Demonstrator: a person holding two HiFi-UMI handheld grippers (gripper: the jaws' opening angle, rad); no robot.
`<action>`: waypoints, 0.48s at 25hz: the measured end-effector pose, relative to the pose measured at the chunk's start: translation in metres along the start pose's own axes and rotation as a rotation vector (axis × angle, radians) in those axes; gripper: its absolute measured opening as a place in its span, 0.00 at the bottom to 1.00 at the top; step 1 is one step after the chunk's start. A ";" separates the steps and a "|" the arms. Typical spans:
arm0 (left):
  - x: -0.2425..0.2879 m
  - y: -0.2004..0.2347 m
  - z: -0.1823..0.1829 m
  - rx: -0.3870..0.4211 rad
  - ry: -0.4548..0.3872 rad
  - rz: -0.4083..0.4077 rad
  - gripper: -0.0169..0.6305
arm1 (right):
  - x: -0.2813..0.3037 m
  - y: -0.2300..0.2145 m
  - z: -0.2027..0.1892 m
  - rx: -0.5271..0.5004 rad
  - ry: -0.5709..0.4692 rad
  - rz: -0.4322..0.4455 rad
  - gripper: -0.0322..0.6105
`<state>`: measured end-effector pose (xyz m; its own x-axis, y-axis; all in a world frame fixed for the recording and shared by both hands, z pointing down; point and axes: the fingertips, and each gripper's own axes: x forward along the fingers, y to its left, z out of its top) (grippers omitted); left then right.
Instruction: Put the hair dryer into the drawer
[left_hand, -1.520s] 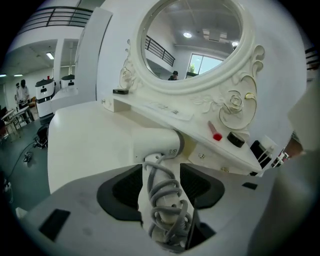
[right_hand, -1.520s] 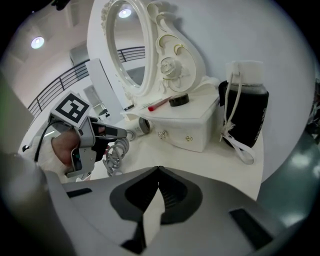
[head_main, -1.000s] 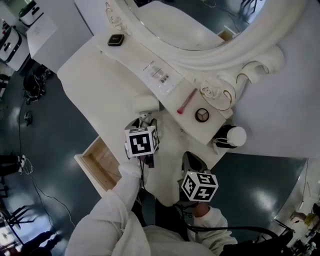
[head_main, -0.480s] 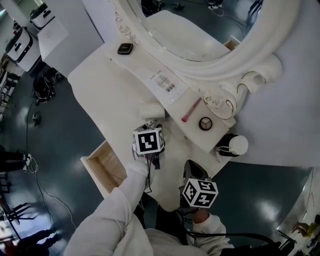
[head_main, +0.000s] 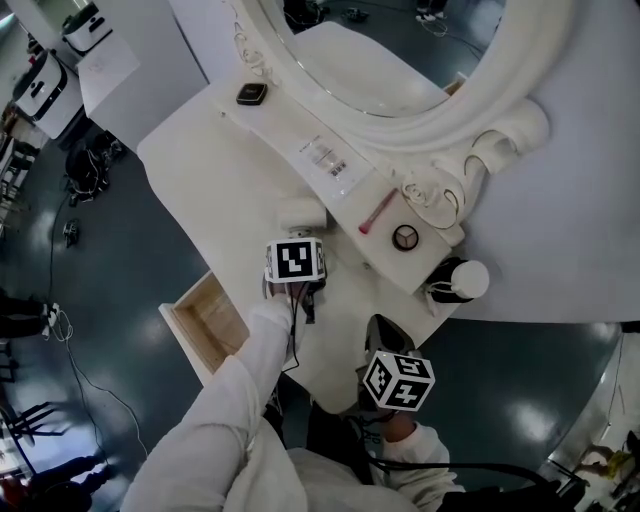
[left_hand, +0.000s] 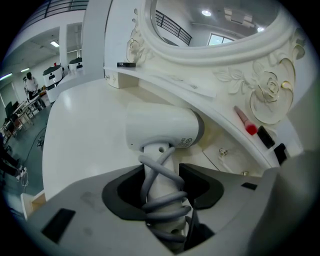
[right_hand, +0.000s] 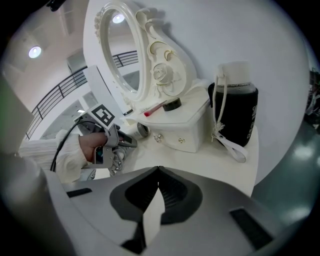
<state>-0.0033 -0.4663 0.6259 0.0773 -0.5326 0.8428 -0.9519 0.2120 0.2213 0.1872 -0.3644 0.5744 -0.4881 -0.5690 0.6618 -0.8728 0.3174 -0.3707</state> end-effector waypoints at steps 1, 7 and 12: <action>-0.003 0.000 0.000 -0.008 -0.004 -0.004 0.34 | -0.001 -0.001 -0.002 -0.003 0.003 -0.002 0.15; -0.014 0.005 -0.011 -0.060 -0.025 -0.050 0.33 | -0.003 -0.001 -0.006 -0.020 0.007 -0.010 0.15; -0.030 0.015 -0.028 -0.094 -0.028 -0.076 0.33 | -0.004 0.012 -0.005 -0.038 0.001 -0.007 0.15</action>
<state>-0.0112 -0.4239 0.6176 0.1386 -0.5721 0.8084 -0.9116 0.2451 0.3299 0.1789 -0.3543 0.5703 -0.4816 -0.5706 0.6653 -0.8758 0.3420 -0.3406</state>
